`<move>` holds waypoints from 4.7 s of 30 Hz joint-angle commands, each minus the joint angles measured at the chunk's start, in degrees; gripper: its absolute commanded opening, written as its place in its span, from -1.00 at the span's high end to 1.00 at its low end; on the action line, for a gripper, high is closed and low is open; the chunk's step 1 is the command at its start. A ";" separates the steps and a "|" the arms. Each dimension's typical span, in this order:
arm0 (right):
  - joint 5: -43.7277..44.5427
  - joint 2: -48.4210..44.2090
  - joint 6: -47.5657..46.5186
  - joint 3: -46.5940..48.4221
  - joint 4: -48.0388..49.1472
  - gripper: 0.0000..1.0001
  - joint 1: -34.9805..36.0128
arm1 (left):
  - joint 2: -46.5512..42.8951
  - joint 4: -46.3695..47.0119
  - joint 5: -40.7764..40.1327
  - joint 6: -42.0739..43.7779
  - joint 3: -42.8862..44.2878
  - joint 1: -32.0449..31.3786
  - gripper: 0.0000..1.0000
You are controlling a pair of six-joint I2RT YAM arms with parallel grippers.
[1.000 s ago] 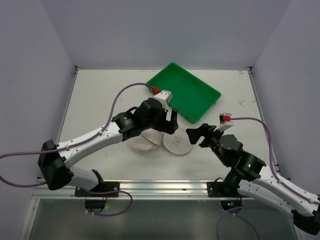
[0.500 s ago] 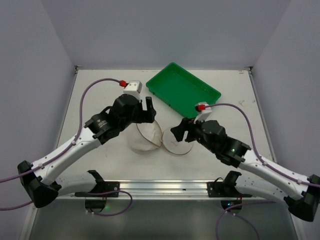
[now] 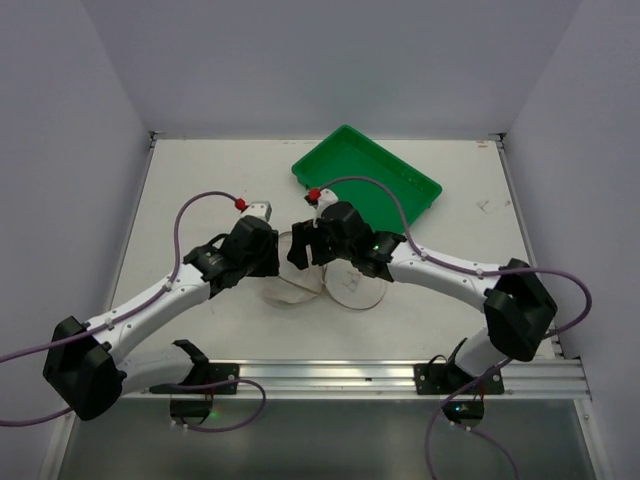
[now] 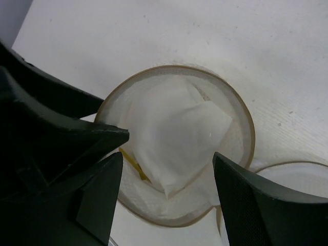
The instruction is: Unzip the laundry bag and remove the bra
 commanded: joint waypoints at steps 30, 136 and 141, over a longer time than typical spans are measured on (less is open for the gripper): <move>-8.77 16.90 -11.77 6.87 1.91 1.00 2.02 | -11.22 7.80 -0.61 -3.79 -9.39 0.51 0.74; -17.49 39.33 -6.67 50.37 -13.02 -0.51 -36.30 | -9.98 7.71 0.62 -11.35 -13.25 0.51 1.00; -10.98 30.00 -8.96 47.83 -16.80 -0.92 -36.21 | -11.48 7.36 0.26 -11.26 -12.99 0.51 1.00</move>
